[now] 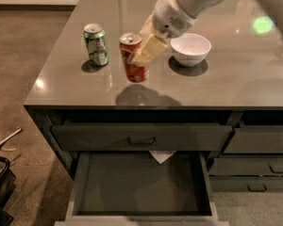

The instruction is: Place coke can into middle drawer

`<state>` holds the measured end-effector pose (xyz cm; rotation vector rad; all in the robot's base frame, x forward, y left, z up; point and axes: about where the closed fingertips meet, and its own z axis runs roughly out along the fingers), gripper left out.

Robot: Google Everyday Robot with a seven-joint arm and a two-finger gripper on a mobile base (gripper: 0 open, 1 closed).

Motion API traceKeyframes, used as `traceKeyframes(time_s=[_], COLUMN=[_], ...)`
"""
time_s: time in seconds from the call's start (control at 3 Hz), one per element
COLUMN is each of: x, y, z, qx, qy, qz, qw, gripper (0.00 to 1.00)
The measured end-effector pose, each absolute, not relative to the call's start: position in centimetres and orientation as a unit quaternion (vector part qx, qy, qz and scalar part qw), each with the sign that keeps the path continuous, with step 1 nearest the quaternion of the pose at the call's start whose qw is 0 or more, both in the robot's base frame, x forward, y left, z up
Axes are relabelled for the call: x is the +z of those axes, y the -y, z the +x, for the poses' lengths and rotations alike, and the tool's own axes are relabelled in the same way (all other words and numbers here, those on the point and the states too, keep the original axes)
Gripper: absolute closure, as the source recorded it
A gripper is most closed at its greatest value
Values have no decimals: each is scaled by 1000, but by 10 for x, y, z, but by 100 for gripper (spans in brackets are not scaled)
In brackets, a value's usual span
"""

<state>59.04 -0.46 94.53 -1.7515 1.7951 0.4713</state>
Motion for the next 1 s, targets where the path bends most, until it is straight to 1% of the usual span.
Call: traceKeyframes(time_s=[0.33, 0.67, 1.0], x=[983, 1017, 1033], y=[30, 30, 67], z=[532, 472, 428], qx=[116, 67, -7], qy=[-699, -711, -746], qz=[-624, -582, -510], qw=[330, 388, 427], gripper=[100, 100, 100])
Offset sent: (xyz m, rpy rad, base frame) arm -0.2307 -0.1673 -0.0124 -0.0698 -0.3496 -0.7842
